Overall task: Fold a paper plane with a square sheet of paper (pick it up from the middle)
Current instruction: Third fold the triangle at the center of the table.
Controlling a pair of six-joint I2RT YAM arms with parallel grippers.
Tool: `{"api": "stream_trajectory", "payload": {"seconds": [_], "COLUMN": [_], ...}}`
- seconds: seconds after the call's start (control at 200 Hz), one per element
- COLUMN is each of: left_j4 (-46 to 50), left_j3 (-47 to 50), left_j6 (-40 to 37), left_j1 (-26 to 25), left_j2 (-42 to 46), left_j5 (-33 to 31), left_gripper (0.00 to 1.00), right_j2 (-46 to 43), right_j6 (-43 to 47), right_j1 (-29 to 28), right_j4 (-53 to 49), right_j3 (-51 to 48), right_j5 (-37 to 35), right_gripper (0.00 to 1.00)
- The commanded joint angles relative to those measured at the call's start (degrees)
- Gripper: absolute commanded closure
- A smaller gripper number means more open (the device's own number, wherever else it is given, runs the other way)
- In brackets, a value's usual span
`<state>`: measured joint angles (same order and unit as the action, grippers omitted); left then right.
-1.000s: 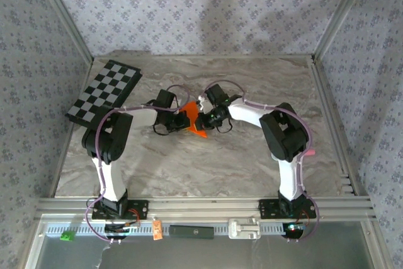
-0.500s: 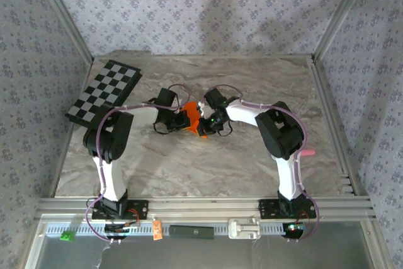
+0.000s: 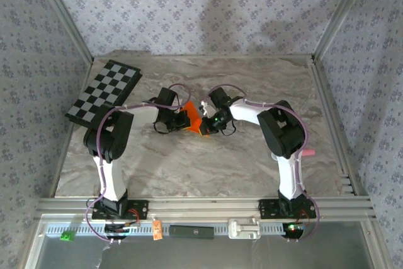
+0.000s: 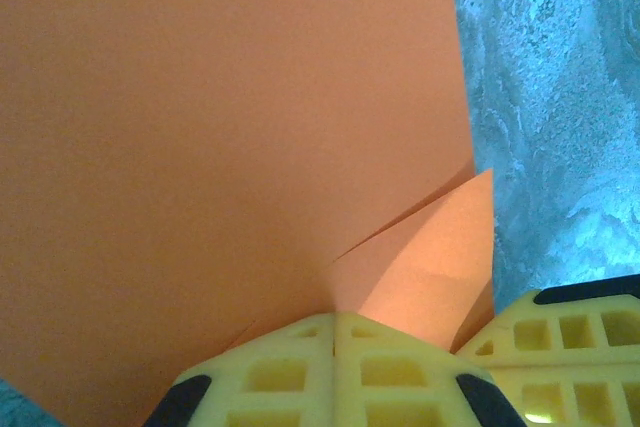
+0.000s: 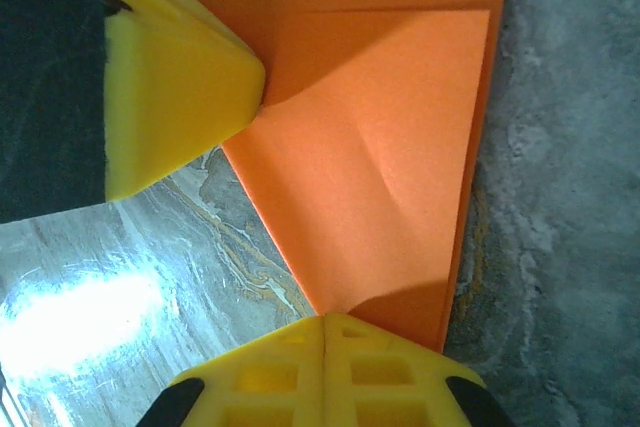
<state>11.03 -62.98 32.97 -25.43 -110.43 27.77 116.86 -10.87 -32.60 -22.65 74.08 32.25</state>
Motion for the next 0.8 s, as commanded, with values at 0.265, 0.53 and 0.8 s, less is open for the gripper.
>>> {"api": "stream_trajectory", "payload": {"seconds": [0.265,0.53,0.8], "left_j4": [7.52,6.92,4.13], "left_j3": [0.84,-2.18,-4.31], "left_j6": [-2.38,-1.25,7.28], "left_j1": [1.0,1.0,1.13], "left_j2": [-4.97,-2.78,8.1], "left_j5": [-6.59,-1.38,-0.91], "left_gripper": [1.0,0.99,0.79], "right_j2": [-2.52,-11.09,-13.32], "right_j6": [-1.19,-5.47,-7.22], "right_j1": [3.11,4.74,0.72], "right_j4": [-2.55,5.22,6.21], "right_j3": [-10.97,-14.22,-8.07], "right_j5": [0.23,0.9,-5.88], "right_gripper": [0.95,0.93,0.89]}}
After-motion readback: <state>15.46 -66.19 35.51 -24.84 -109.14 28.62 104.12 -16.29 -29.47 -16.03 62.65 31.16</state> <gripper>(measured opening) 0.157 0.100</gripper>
